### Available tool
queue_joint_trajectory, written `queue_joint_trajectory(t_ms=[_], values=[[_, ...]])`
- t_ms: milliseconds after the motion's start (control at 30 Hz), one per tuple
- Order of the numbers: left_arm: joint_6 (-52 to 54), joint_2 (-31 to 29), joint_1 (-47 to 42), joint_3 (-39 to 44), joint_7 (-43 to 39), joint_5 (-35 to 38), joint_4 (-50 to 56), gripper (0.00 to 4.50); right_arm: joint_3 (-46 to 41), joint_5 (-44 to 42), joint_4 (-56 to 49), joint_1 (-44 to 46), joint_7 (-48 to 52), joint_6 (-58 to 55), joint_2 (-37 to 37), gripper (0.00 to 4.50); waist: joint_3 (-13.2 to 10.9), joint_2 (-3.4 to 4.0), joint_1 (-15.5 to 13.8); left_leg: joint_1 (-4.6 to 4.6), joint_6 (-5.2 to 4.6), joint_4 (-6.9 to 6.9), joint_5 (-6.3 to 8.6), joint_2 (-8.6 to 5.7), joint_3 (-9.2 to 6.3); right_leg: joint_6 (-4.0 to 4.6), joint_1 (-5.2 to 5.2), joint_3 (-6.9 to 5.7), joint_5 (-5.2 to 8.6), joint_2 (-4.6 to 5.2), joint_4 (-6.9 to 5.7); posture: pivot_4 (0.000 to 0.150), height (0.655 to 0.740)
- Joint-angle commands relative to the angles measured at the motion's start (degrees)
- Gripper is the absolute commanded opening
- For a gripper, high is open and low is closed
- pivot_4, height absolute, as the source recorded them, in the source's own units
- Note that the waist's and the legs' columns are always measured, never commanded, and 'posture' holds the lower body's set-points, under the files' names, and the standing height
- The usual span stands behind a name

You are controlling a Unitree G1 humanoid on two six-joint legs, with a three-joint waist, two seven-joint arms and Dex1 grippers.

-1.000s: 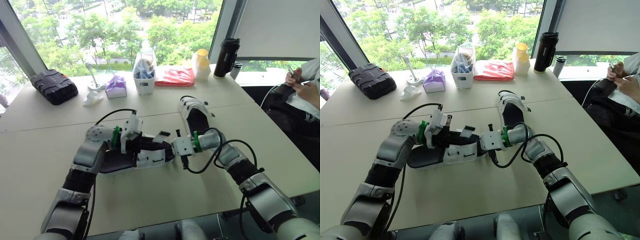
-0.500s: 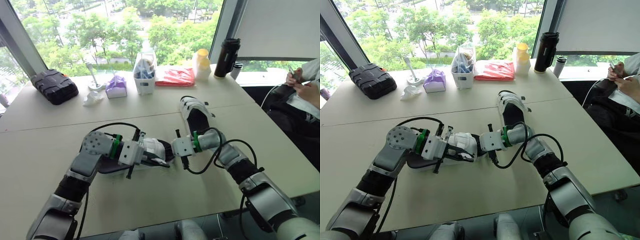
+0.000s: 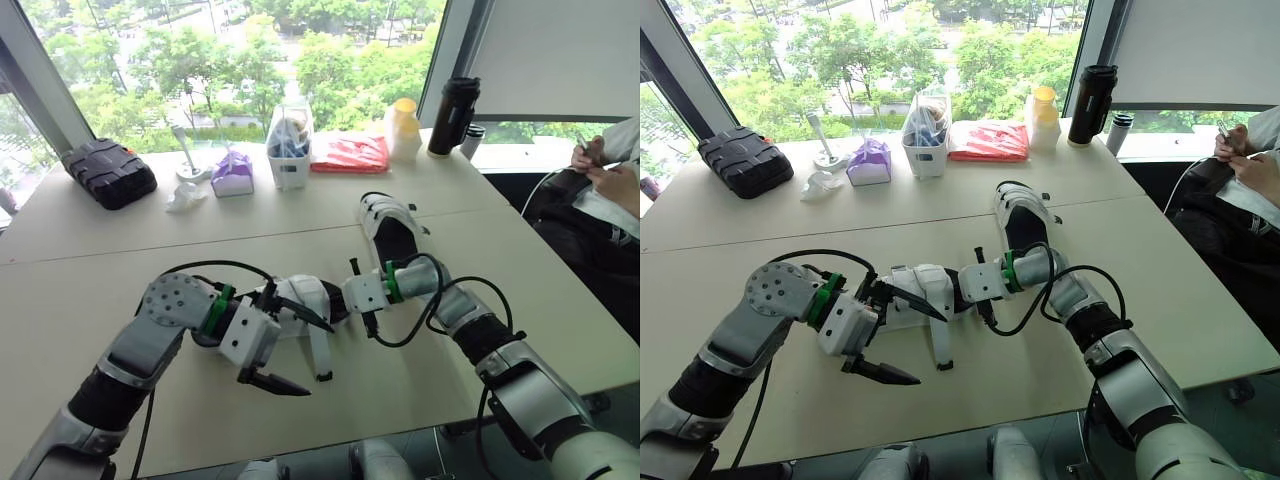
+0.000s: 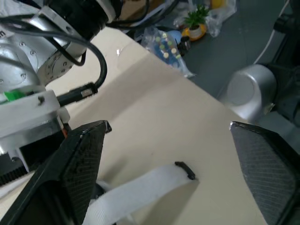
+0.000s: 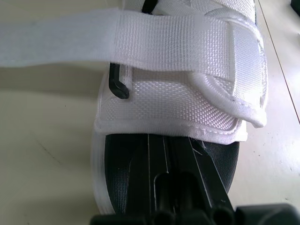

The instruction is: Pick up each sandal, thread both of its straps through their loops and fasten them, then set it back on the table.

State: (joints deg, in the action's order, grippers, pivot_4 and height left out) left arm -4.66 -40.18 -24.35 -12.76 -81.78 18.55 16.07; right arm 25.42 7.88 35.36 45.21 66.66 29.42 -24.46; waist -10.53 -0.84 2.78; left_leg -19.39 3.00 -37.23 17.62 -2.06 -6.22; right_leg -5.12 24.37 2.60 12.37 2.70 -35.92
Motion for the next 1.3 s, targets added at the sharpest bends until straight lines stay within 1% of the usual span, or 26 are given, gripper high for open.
queue_joint_trajectory(t_ms=[33, 133, 200, 267, 300, 333, 367, 400, 500, 533, 633, 700, 800, 900, 967, 1033, 1133, 1200, 1300], values=[[5.89, -1.34, -2.45, 5.88, 4.21, 5.62, 3.69, 4.48, 2.79, 3.00, 2.76, -0.82, 1.56, -0.05, 0.45, 0.00, 0.00, 0.00, 0.00, 0.01, 0.00, 0.00, 0.00, 0.01, -0.01, 0.00, 0.00, 0.00, 0.00, -0.02, -0.01, 0.150, 0.7400], [13.92, -2.09, -4.51, 10.24, 8.93, 10.70, 4.84, 4.48, 2.79, 3.06, 3.33, -0.53, 1.64, 0.33, 0.70, 0.00, 0.00, 0.00, 0.12, 0.01, 0.00, 0.00, 0.00, 0.02, -0.01, 0.01, 0.00, -0.01, 0.00, -0.04, -0.01, 0.150, 0.7400], [18.03, -2.33, -5.11, 12.22, 11.91, 12.71, 5.14, 4.48, 2.75, 3.05, 3.38, -0.54, 1.76, 0.51, 0.73, 0.00, 0.00, 0.00, 0.40, 0.01, 0.00, 0.00, 0.00, 0.02, -0.01, 0.00, 0.00, -0.01, 0.01, -0.04, -0.01, 0.150, 0.7400], [25.89, -3.73, -3.43, 15.22, 15.37, 17.09, 5.42, 4.48, 2.71, 3.06, 3.36, -0.60, 1.81, 0.58, 0.77, 0.00, 0.00, 0.00, 0.73, 0.02, 0.00, 0.01, 0.00, 0.02, -0.03, 0.01, 0.00, -0.01, 0.01, -0.04, -0.03, 0.150, 0.7400], [31.04, -3.66, -1.77, 18.07, 18.13, 22.21, 5.50, 4.48, 2.71, 3.01, 3.18, -0.74, 1.89, 0.52, 0.78, 0.00, 0.00, 0.01, 0.89, 0.01, 0.00, 0.02, 0.00, 0.03, -0.04, 0.02, 0.00, -0.02, 0.02, -0.04, -0.04, 0.150, 0.7400], [36.64, -3.25, 0.36, 21.39, 21.50, 29.10, 5.28, 4.48, 2.72, 2.96, 3.10, -0.81, 1.95, 0.41, 0.83, 0.00, -0.01, 0.01, 1.09, 0.02, -0.01, 0.02, 0.00, 0.02, -0.06, 0.03, 0.00, -0.02, 0.02, -0.04, -0.04, 0.150, 0.7400], [40.91, -2.71, 2.56, 24.30, 24.55, 34.02, 4.76, 4.48, 2.74, 2.92, 2.94, -0.90, 2.05, 0.35, 0.78, 0.00, 0.00, 0.01, 1.18, 0.02, -0.05, 0.03, 0.03, 0.03, -0.14, 0.03, 0.01, -0.02, 0.03, 0.00, -0.08, 0.150, 0.7400], [43.75, -2.61, 5.19, 26.58, 26.31, 36.92, 4.32, 4.48, 2.74, 2.84, 2.72, -1.03, 2.15, 0.27, 0.69, 0.00, 0.00, 0.01, 1.21, 0.03, -0.11, 0.03, 0.06, 0.04, -0.23, 0.03, 0.02, -0.01, 0.03, 0.00, -0.08, 0.150, 0.7400], [50.01, -2.80, 10.15, 30.32, 31.21, 42.48, 4.14, 4.48, 2.70, 2.65, 2.15, -1.36, 2.40, 0.06, 0.40, 0.00, 0.00, -0.02, 1.04, 0.02, -0.16, 0.03, 0.09, 0.03, -0.27, 0.03, 0.03, -0.02, 0.03, 0.02, -0.07, 0.150, 0.7400], [53.22, -3.52, 14.60, 30.80, 31.41, 44.95, 5.29, 4.48, 2.65, 2.56, 1.71, -1.64, 2.57, -0.13, 0.16, 0.00, 0.01, -0.08, 0.91, 0.01, -0.15, 0.01, 0.09, 0.03, -0.29, 0.03, 0.02, -0.04, 0.03, 0.03, -0.08, 0.150, 0.7400], [58.54, -3.52, 24.32, 31.04, 32.66, 49.50, 8.04, 4.48, 2.53, 2.36, 0.15, -2.59, 3.04, -0.76, -0.52, 0.00, 0.02, 0.00, 1.12, 0.03, -0.14, 0.03, 0.09, 0.02, -0.25, 0.04, 0.00, -0.02, 0.04, 0.08, -0.04, 0.150, 0.7400], [60.14, -3.24, 27.39, 30.40, 33.96, 51.36, 9.98, 4.48, 2.43, 2.23, -1.03, -3.28, 3.26, -1.23, -0.93, 0.00, 0.02, -0.09, 0.84, 0.01, -0.15, 0.07, 0.09, 0.00, -0.23, 0.04, 0.03, 0.00, 0.07, 0.10, -0.04, 0.150, 0.7400], [61.26, -1.41, 32.64, 24.16, 37.26, 48.14, 14.39, 4.48, 2.43, 2.04, -2.37, -3.93, 3.41, -2.02, -1.44, 0.00, 0.09, -0.07, 0.16, 0.00, -0.14, 0.04, 0.09, -0.01, -0.27, 0.07, -0.02, -0.08, 0.08, 0.11, -0.01, 0.150, 0.7400], [59.70, 1.30, 34.60, 20.19, 41.21, 44.37, 15.97, 4.48, 2.36, 1.84, -4.19, -4.71, 3.56, -2.97, -1.78, 0.00, 0.11, -0.06, -0.23, 0.03, -0.14, 0.05, 0.10, -0.05, -0.19, 0.18, -0.06, 0.00, 0.15, 0.13, 0.05, 0.150, 0.7400], [58.06, 3.68, 34.67, 17.70, 43.46, 41.43, 15.78, 4.48, 2.25, 1.70, -5.10, -5.07, 3.66, -3.66, -1.84, 0.00, 0.12, -0.06, -0.39, 0.03, -0.13, 0.05, 0.09, -0.04, -0.17, 0.19, -0.07, -0.03, 0.15, 0.10, 0.07, 0.150, 0.7400], [57.19, 4.88, 34.94, 16.47, 43.94, 40.05, 16.05, 4.48, 2.19, 1.54, -6.21, -5.53, 3.72, -4.36, -1.97, 0.00, 0.13, -0.07, -0.36, 0.02, -0.13, 0.05, 0.09, -0.03, -0.13, 0.21, -0.07, -0.05, 0.16, 0.08, 0.06, 0.150, 0.7400], [51.35, 12.07, 32.50, 9.49, 47.76, 31.14, 11.36, 4.48, 2.04, 1.15, -8.26, -6.32, 3.91, -5.59, -2.20, 0.00, 0.30, 0.22, -0.45, 0.02, -0.13, 0.06, 0.09, -0.04, -0.07, 0.23, -0.08, -0.04, 0.17, 0.10, 0.13, 0.150, 0.7400], [49.06, 14.69, 31.64, 7.79, 48.57, 27.99, 9.89, 4.48, 2.01, 1.09, -9.07, -6.59, 3.99, -6.16, -2.33, 0.00, 0.43, 0.07, -0.43, 0.00, -0.13, 0.05, 0.09, -0.08, -0.03, 0.21, -0.15, -0.05, 0.16, 0.13, 0.24, 0.150, 0.7400], [47.03, 16.90, 30.85, 6.29, 48.65, 25.50, 8.82, 4.48, 1.95, 1.10, -9.85, -6.87, 4.16, -6.65, -2.48, 0.00, 0.54, 0.17, -0.45, 0.00, -0.12, 0.08, 0.09, -0.05, -0.05, 0.16, -0.19, -0.06, 0.12, 0.11, 0.38, 0.150, 0.7400]])
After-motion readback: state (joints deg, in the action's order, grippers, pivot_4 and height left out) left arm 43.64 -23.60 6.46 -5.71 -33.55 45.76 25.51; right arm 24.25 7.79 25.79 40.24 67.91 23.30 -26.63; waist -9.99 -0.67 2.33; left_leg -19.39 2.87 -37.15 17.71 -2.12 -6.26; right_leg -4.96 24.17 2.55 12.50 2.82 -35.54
